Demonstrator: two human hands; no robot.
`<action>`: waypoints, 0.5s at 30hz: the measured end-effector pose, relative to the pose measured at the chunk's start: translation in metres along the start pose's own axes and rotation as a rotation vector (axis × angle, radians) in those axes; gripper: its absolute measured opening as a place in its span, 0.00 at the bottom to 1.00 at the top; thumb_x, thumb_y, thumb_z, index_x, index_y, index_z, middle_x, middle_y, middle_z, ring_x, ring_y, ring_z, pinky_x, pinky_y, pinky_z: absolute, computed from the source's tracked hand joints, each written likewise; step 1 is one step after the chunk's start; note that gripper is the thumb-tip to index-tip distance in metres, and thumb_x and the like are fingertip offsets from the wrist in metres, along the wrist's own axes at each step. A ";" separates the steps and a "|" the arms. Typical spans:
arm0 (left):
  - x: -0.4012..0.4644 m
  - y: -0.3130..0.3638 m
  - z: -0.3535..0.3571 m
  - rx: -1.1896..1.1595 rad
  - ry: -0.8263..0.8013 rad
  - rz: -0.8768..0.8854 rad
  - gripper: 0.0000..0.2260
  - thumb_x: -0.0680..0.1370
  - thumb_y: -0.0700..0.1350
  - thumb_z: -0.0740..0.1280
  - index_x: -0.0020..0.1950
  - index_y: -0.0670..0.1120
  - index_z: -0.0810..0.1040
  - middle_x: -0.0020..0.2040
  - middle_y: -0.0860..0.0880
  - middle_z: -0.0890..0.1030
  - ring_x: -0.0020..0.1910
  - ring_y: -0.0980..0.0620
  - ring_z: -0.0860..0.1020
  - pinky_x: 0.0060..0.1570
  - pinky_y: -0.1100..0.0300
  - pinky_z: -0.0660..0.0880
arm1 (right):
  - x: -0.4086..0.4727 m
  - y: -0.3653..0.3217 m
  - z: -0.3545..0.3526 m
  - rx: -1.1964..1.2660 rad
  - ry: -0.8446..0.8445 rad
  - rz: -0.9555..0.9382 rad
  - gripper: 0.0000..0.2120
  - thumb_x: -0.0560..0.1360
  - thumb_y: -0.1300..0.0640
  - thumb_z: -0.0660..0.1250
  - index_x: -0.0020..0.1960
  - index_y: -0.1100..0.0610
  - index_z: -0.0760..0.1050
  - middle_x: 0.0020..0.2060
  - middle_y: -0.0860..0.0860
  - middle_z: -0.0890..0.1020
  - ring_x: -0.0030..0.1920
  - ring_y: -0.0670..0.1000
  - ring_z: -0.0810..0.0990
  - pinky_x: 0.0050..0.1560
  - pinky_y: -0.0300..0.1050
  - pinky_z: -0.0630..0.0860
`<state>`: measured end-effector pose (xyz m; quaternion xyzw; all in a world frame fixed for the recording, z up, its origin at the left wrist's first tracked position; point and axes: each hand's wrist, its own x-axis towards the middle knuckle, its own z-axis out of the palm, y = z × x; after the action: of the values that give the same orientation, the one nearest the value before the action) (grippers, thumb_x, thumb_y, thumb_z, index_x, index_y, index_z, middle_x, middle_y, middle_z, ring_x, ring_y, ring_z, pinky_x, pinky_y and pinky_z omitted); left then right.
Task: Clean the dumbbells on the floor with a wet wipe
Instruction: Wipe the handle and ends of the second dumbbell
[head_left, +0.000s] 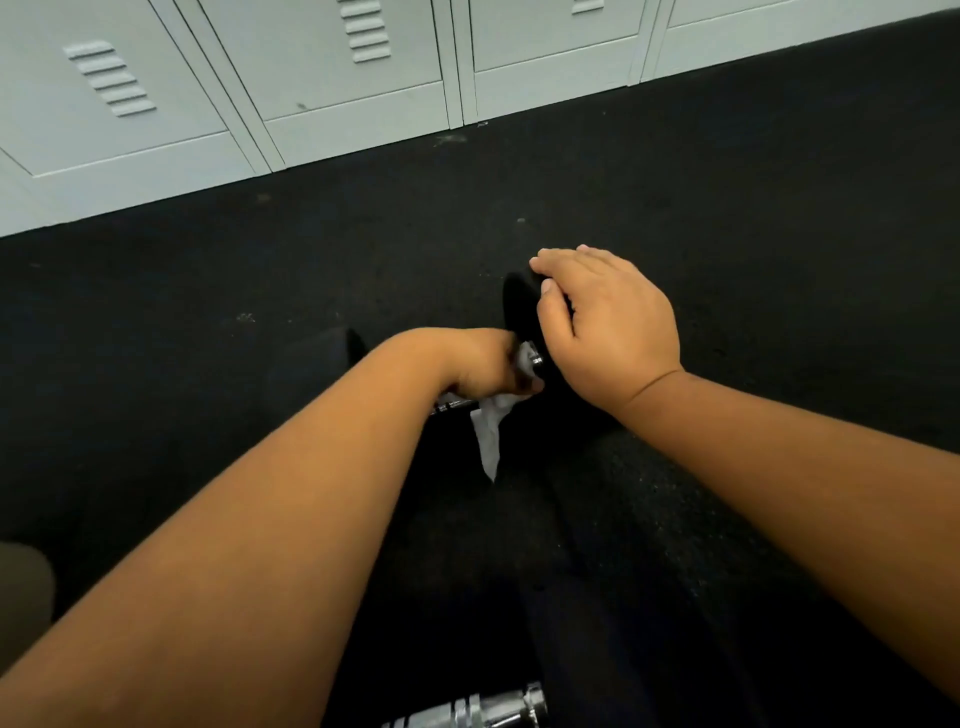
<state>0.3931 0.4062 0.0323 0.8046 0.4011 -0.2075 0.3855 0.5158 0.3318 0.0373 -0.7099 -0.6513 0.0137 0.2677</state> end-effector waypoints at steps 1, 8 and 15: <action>-0.001 -0.001 0.000 0.042 0.003 -0.001 0.14 0.78 0.50 0.66 0.61 0.44 0.75 0.55 0.46 0.79 0.54 0.47 0.77 0.57 0.54 0.73 | -0.001 0.001 0.000 0.000 0.005 -0.003 0.21 0.78 0.50 0.52 0.65 0.51 0.76 0.63 0.47 0.79 0.69 0.53 0.71 0.67 0.50 0.69; -0.015 -0.031 -0.026 0.433 -0.413 -0.294 0.20 0.73 0.62 0.68 0.55 0.48 0.78 0.50 0.50 0.81 0.52 0.50 0.79 0.60 0.54 0.72 | -0.006 0.000 -0.004 0.003 0.049 -0.026 0.18 0.79 0.54 0.55 0.63 0.55 0.77 0.61 0.50 0.80 0.65 0.52 0.75 0.69 0.42 0.63; 0.002 -0.015 -0.018 0.091 -0.210 -0.146 0.17 0.73 0.59 0.71 0.51 0.46 0.80 0.48 0.47 0.83 0.49 0.48 0.81 0.48 0.57 0.76 | -0.003 0.001 0.000 0.000 0.040 -0.011 0.18 0.78 0.53 0.55 0.63 0.53 0.77 0.62 0.48 0.80 0.67 0.54 0.73 0.68 0.46 0.66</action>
<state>0.3827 0.4268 0.0351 0.7636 0.4063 -0.3362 0.3725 0.5162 0.3293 0.0364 -0.7065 -0.6496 -0.0017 0.2807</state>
